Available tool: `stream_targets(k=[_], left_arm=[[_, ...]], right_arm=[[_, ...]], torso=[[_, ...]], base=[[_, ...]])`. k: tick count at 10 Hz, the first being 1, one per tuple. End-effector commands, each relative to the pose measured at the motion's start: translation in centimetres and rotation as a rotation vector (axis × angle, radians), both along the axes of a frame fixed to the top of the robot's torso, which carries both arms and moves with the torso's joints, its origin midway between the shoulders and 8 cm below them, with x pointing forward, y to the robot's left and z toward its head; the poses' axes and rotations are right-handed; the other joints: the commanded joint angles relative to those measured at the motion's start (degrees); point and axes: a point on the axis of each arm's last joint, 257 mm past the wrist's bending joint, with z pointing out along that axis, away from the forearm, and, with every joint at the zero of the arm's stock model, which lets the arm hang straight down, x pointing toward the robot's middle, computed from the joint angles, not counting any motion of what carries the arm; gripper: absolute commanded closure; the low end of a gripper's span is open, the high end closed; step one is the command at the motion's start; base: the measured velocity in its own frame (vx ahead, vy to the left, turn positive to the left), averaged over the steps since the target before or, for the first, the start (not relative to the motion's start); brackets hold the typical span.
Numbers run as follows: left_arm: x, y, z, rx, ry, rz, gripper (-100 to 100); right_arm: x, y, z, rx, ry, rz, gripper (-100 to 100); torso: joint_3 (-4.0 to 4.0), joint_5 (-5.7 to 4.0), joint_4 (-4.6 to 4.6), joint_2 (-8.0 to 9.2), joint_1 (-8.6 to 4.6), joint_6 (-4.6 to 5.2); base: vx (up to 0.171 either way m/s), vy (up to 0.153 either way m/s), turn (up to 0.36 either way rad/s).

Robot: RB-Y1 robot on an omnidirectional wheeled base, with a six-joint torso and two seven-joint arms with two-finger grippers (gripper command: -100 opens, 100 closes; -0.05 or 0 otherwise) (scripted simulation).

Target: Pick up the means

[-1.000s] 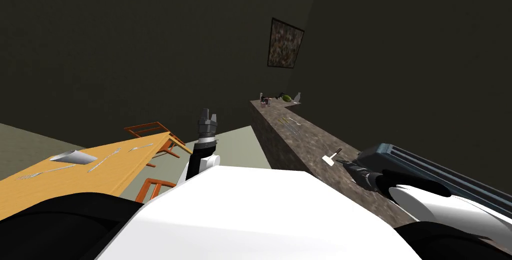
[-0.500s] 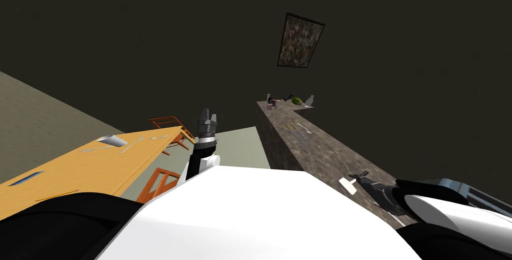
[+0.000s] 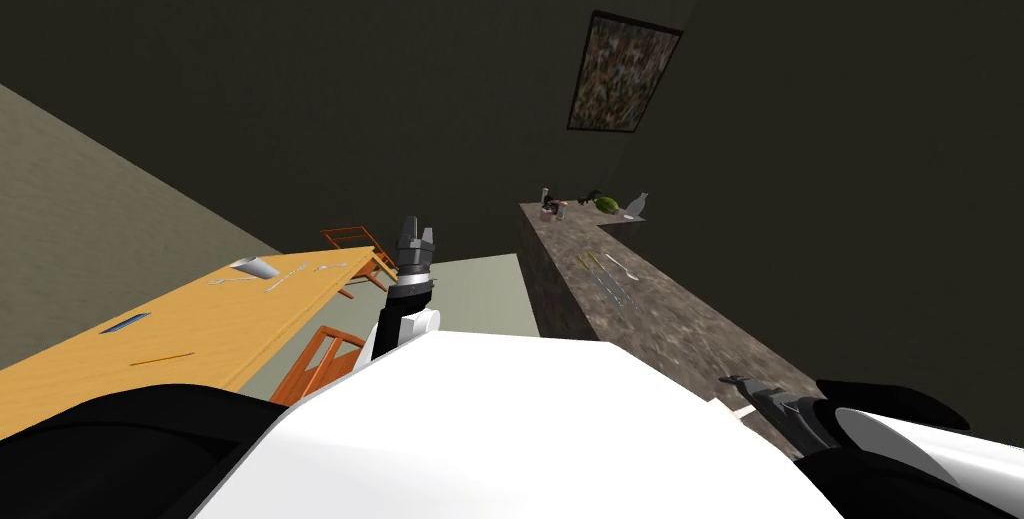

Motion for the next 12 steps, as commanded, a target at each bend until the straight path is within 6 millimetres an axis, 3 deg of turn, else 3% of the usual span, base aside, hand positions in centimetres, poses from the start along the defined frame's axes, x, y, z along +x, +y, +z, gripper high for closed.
stream_targets(k=[1, 2, 11, 12], left_arm=[[0.0, 0.0, 0.0, 0.000, 0.000, 0.000, 0], [0.0, 0.0, 0.0, 0.000, 0.000, 0.000, 0], [0.0, 0.0, 0.0, 0.000, 0.000, 0.000, 0], [0.0, 0.0, 0.0, 0.000, 0.000, 0.000, 0]], right_arm=[[0.0, 0.0, 0.0, 0.000, 0.000, 0.000, 0], [-0.1, 0.3, -0.5, 0.000, -0.001, -0.021, -100], [-0.7, 1.3, -2.3, 0.001, -0.006, -0.091, -100], [-0.7, 1.4, -2.3, 0.002, -0.008, -0.094, 100]], torso=[[0.00, 0.00, 0.00, 0.00, 0.00, 0.00], [0.06, 0.03, 0.02, 0.09, 0.10, 0.00], [0.23, -0.01, 0.09, 0.38, -0.01, 0.02], [0.18, -0.04, 0.07, 0.30, -0.04, 0.05]], base=[[0.006, -0.006, -0.001], [-0.032, -0.026, 0.127], [-0.059, -0.031, 0.099], [0.000, 0.000, 0.000]])
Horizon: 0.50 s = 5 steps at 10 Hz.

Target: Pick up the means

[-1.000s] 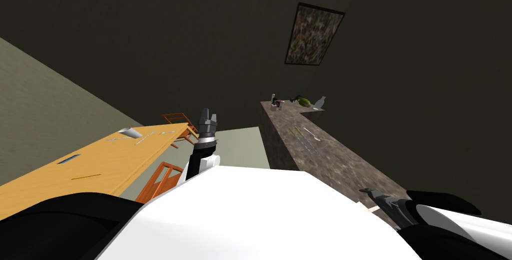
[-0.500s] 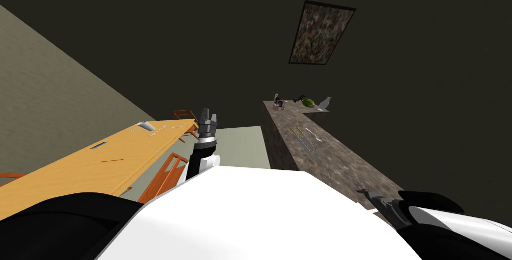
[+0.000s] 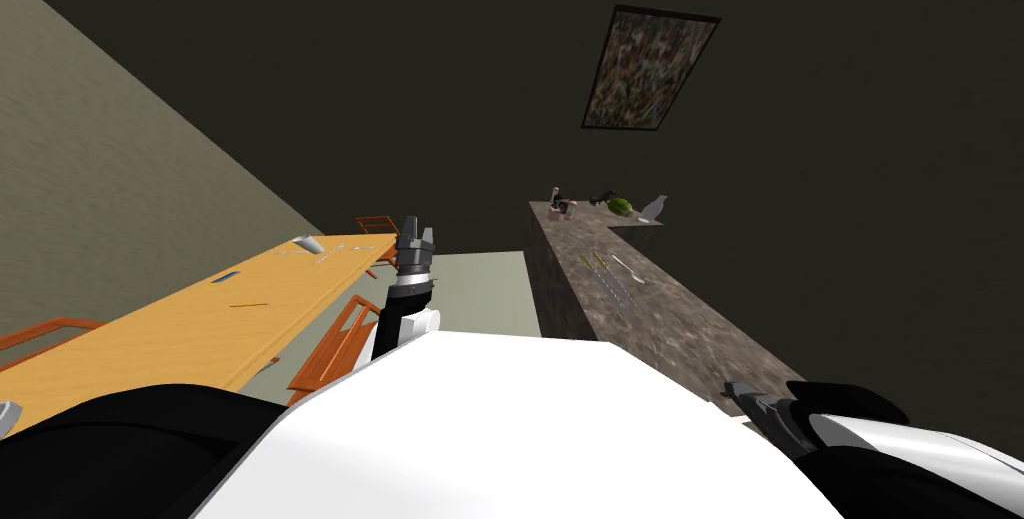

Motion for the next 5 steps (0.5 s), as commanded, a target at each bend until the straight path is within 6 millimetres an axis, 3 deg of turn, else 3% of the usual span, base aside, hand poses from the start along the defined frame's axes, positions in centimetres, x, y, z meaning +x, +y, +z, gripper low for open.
stream_targets(k=[1, 4, 5], left_arm=[[0.00, 0.00, 0.00, 0.000, 0.000, 0.000, 0], [0.00, 0.00, 0.00, 0.000, 0.000, 0.000, 0], [0.00, 0.00, 0.00, 0.000, 0.000, 0.000, 0]], right_arm=[[0.00, 0.00, 0.00, 0.000, 0.000, 0.000, 100], [-0.04, -0.01, -0.01, 0.000, 0.001, -0.001, 100], [-0.04, -0.01, -0.01, 0.000, 0.001, -0.001, 0]], torso=[[0.00, 0.00, 0.00, 0.00, 0.00, 0.00], [-0.05, -0.02, -0.02, -0.08, -0.01, -0.03], [-0.05, -0.02, -0.02, -0.08, -0.01, -0.03]], base=[[0.000, 0.000, 0.000], [0.000, 0.000, 0.000], [0.000, 0.000, 0.000]])
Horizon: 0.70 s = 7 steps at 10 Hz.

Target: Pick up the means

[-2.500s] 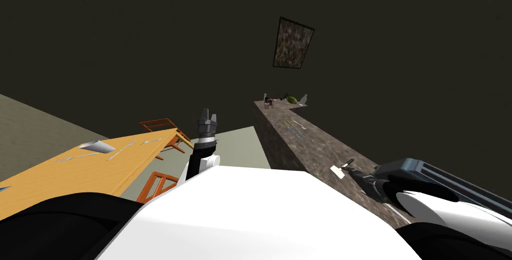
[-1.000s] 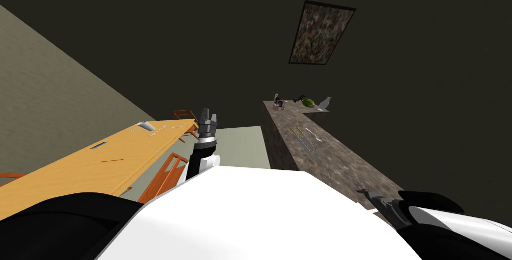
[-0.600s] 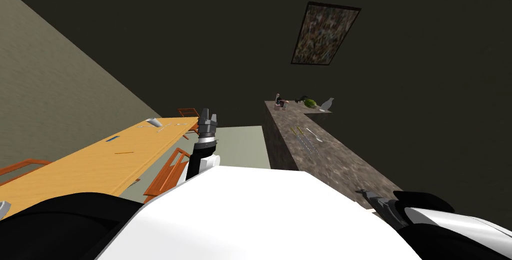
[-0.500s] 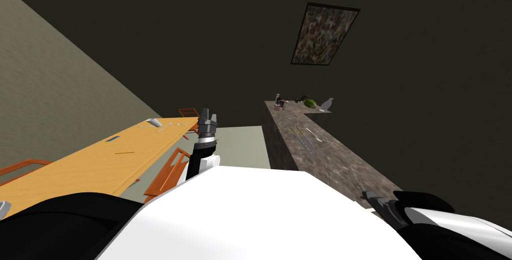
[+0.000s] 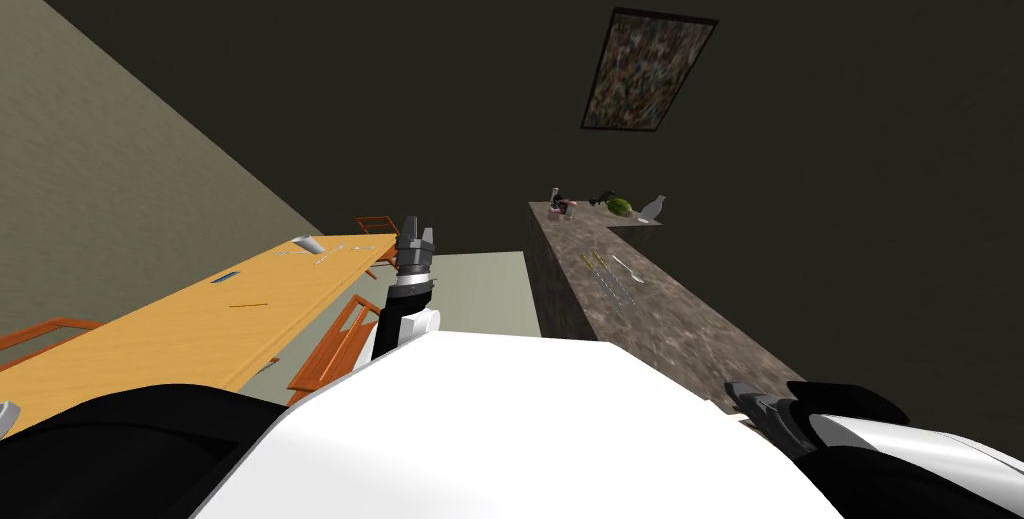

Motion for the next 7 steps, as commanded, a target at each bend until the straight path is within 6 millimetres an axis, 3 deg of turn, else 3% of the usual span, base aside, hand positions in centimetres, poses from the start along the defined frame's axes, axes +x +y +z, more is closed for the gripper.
stream_targets(k=[1, 7], left_arm=[[0.0, 0.0, 0.0, 0.000, 0.000, 0.000, 0], [0.0, 0.0, 0.0, 0.000, 0.000, 0.000, 0]], right_arm=[[0.1, -0.3, 0.4, 0.000, 0.002, 0.014, 100], [0.6, -1.1, 1.8, -0.001, 0.006, 0.074, 100]], torso=[[0.00, 0.00, 0.00, 0.00, 0.00, 0.00], [-0.13, 0.06, -0.05, -0.23, 0.17, 0.00]], base=[[0.043, 0.008, -0.133], [0.063, 0.037, -0.109]])
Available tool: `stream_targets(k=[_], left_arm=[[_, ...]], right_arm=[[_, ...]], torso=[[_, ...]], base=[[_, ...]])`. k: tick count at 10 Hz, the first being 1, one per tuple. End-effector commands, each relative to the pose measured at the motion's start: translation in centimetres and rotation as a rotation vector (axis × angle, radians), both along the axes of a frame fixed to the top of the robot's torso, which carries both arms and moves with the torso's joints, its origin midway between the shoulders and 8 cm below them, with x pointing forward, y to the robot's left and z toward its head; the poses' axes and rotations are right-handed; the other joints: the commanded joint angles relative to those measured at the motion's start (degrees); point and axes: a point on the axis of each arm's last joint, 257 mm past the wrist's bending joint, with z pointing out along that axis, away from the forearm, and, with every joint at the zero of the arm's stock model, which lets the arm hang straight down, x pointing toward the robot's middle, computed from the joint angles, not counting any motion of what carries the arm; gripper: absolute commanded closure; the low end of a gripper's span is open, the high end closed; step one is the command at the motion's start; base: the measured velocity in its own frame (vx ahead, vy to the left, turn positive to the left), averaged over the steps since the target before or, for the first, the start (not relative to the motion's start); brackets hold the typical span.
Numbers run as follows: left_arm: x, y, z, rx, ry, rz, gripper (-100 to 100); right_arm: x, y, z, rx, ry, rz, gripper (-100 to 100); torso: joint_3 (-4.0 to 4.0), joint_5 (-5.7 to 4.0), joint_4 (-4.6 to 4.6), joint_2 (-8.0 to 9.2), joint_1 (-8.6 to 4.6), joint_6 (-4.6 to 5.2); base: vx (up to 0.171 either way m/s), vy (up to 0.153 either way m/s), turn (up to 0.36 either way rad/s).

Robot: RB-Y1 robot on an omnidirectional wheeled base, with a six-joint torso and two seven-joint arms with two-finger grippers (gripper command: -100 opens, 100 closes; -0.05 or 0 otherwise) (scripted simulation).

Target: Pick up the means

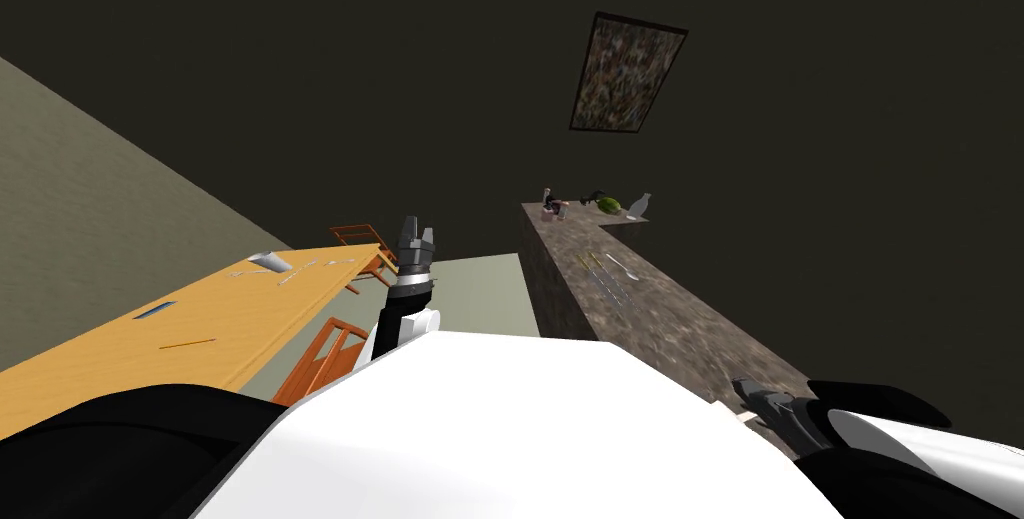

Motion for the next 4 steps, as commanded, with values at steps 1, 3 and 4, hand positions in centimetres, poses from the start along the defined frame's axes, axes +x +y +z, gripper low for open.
stream_targets(k=[1, 3, 4], left_arm=[[0.00, 0.00, 0.00, 0.000, 0.000, 0.000, 0], [0.00, 0.00, 0.00, 0.000, 0.000, 0.000, 0], [0.00, 0.00, 0.00, 0.000, 0.000, 0.000, 0]], right_arm=[[0.13, -0.24, 0.36, -0.001, 0.002, 0.019, 100], [0.20, -0.29, 0.48, -0.001, 0.001, 0.021, 100], [0.18, -0.31, 0.49, -0.001, 0.002, 0.024, 0]], torso=[[0.00, 0.00, 0.00, 0.00, 0.00, 0.00], [-0.01, -0.01, 0.00, -0.02, -0.01, 0.00], [0.03, -0.03, 0.01, 0.05, -0.05, -0.04]], base=[[0.056, 0.017, -0.096], [0.043, 0.020, -0.064], [0.000, 0.000, 0.000]])
